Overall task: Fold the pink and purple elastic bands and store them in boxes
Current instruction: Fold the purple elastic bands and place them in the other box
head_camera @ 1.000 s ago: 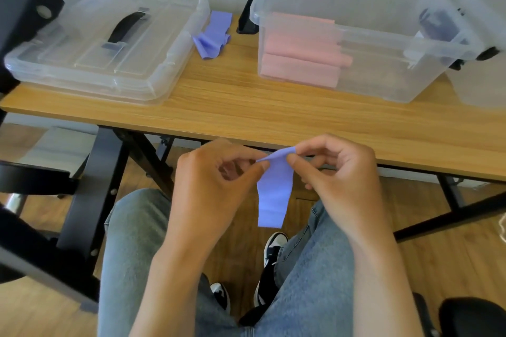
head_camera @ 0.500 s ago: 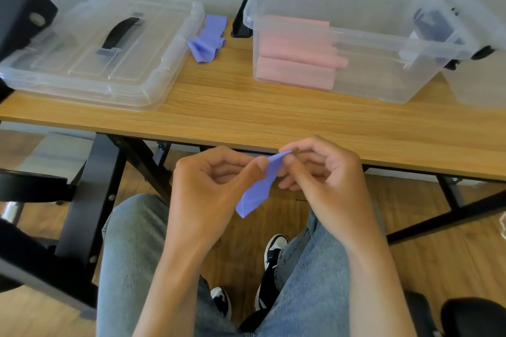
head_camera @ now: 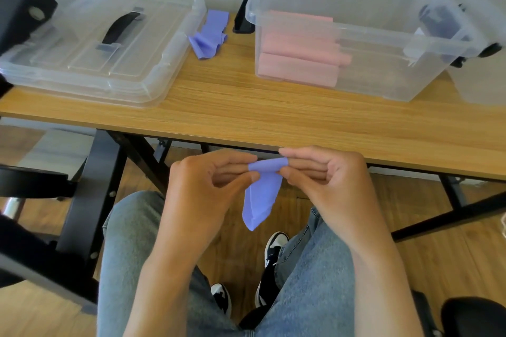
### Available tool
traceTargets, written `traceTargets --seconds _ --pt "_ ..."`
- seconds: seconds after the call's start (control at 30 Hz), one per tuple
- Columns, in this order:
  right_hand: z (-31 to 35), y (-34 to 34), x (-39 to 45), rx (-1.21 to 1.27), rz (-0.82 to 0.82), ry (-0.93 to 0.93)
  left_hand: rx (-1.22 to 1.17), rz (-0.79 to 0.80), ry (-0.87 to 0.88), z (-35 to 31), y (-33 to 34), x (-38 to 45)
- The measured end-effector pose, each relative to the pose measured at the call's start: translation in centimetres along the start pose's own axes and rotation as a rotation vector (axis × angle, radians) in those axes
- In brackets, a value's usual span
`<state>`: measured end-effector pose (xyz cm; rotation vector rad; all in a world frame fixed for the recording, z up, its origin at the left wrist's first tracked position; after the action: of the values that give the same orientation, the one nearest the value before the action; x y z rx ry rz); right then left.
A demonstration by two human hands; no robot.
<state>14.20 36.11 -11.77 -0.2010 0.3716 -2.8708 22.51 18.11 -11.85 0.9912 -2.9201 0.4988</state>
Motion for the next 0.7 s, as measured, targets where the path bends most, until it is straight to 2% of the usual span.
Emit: traceTargets --seconds 0.13,0.23,0.53,0.7 --pt "-0.4 0.5 0.1 -0.106 -0.04 -0.054 0.146 -0.018 0.124 0.2 0.3 0.1" --pt "-0.4 0.7 0.1 -0.125 -0.05 -0.083 0.142 -0.001 0.121 0.2 0.4 0.0" --pt "0.4 0.4 -0.2 0.265 -0.01 0.05 -0.287 -0.008 -0.057 -0.6 0.5 -0.6" --pt "0.2 0.3 0.0 0.207 -0.014 -0.003 -0.295 -0.048 -0.062 -0.6 0.4 -0.5"
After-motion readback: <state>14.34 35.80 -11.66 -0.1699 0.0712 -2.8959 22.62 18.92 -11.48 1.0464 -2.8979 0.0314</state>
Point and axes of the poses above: each hand's wrist, its own x-axis towards the middle knuckle, its own y-axis out of the palm, z = x × y, the point moved 2 cm from there along x, towards the middle knuckle, and after that the axes turned 11 degrees about -z, right-handed, at the moved point
